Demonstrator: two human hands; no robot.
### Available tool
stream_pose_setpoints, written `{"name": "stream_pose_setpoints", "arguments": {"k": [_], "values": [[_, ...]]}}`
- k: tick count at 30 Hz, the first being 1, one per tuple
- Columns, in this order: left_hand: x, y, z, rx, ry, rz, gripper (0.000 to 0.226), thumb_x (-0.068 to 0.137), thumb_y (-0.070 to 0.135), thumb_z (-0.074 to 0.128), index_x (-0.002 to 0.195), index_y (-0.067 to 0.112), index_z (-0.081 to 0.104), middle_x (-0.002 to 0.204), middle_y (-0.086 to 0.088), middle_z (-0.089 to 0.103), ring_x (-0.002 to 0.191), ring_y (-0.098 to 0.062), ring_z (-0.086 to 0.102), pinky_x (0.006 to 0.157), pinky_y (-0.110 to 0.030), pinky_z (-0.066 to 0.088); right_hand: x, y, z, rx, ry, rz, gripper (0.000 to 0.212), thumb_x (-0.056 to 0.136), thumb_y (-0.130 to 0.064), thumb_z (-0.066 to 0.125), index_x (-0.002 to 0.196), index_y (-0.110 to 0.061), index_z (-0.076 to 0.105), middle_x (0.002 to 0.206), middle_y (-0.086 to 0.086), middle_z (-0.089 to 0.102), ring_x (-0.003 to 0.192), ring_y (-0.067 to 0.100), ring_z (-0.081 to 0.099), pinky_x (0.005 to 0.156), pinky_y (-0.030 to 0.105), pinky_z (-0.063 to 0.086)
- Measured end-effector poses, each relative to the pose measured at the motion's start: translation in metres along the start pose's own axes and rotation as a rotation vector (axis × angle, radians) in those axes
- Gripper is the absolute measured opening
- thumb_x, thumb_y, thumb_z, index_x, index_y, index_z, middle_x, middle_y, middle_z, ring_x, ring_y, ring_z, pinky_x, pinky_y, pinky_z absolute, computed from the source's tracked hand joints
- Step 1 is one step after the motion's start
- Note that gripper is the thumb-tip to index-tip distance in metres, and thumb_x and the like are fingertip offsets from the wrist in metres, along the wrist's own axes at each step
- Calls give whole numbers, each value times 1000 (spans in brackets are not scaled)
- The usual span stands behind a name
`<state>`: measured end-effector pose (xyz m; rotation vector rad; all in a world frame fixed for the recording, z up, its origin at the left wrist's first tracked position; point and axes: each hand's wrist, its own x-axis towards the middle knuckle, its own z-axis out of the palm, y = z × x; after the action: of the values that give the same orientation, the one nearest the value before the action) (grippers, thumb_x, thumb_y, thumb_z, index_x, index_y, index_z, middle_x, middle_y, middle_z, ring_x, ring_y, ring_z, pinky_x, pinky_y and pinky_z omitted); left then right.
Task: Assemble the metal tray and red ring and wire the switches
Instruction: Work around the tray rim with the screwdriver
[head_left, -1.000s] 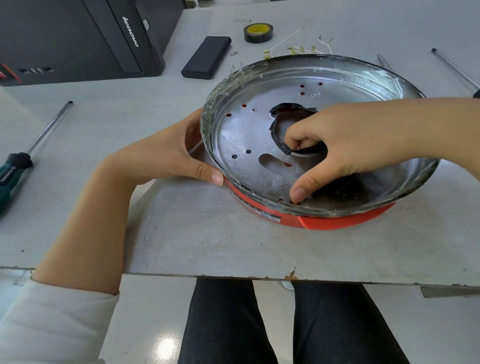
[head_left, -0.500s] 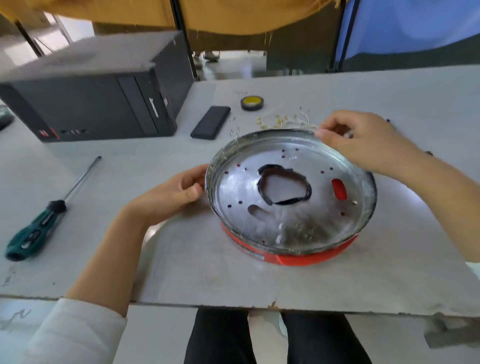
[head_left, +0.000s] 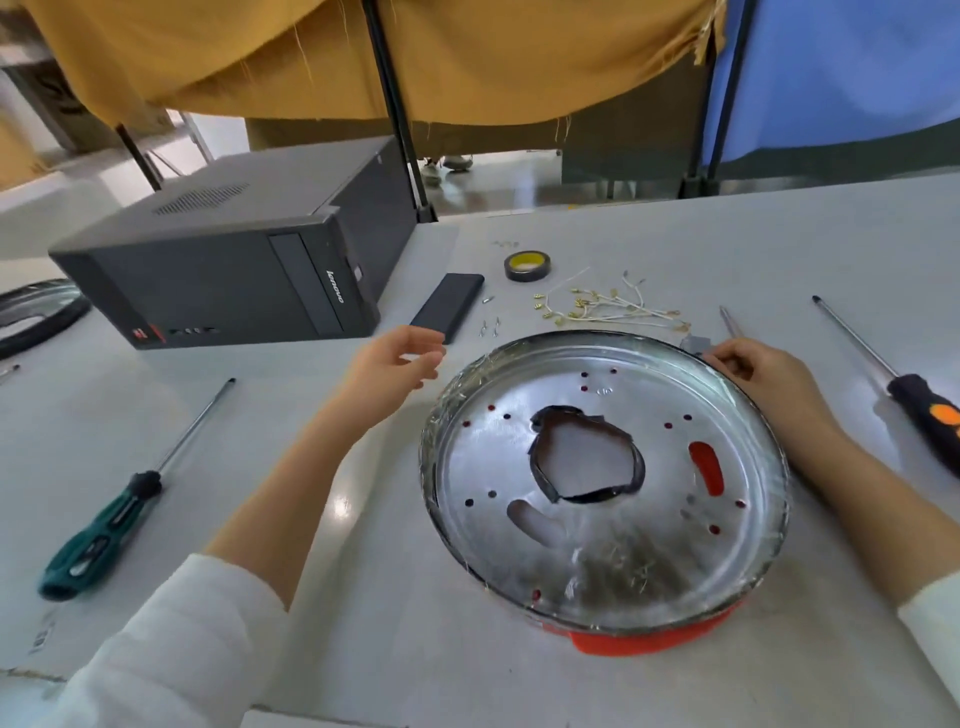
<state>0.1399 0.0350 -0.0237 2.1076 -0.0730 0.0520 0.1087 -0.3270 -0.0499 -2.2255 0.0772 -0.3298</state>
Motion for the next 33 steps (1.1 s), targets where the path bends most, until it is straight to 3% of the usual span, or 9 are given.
{"name": "stream_pose_setpoints", "arguments": {"k": [3,5,8,19,22,26,29,33], "values": [[31,6,20,339,32,114,19,94,14,58,112,20,64,109,4,65,78,-7,60,76,-24,50,0,3,1,19,1,-6,11,90,-21,62,80,-19,65,71,-6,62,65,6,53,63,16,37],[50,11,32,554,20,194,25,94,17,58,118,19,63,116,2,62,91,-12,57,85,-26,45,1,4,0,41,-10,-3,11,90,-21,62,79,-19,65,73,-1,64,67,13,54,65,19,39],[72,19,44,754,-78,242,30,95,26,58,124,22,60,125,2,57,112,-19,55,96,-39,47,1,3,-2,62,-20,2,12,90,-21,62,82,-15,67,76,7,65,72,22,56,68,25,41],[82,20,55,893,-26,300,17,97,24,53,108,25,66,115,8,62,108,-16,56,78,-34,49,0,-1,-2,92,-28,28,13,91,-22,61,86,-12,68,83,12,67,79,27,60,68,28,42],[70,21,51,738,111,327,14,97,24,53,103,23,66,97,11,62,90,-13,55,68,-28,43,-1,-2,-2,97,-17,32,12,91,-21,61,86,-13,68,82,11,67,76,24,58,68,27,42],[27,26,34,283,231,241,4,89,25,65,87,26,68,79,13,68,73,-6,60,62,-6,41,-5,-3,-3,90,1,30,13,91,-23,61,86,-13,68,82,9,67,72,17,55,64,20,41],[-14,38,22,1,254,162,6,87,24,68,83,28,70,79,9,71,65,-2,58,61,-14,47,-8,-13,-12,124,31,9,14,94,-21,58,93,-12,67,86,8,66,71,11,54,69,21,42],[-70,62,8,-272,256,189,14,89,20,67,81,32,69,81,10,72,61,-3,53,50,-19,45,-18,-56,-43,162,40,-191,11,93,-21,58,99,-21,67,76,-10,64,63,-5,55,65,7,42]]}}
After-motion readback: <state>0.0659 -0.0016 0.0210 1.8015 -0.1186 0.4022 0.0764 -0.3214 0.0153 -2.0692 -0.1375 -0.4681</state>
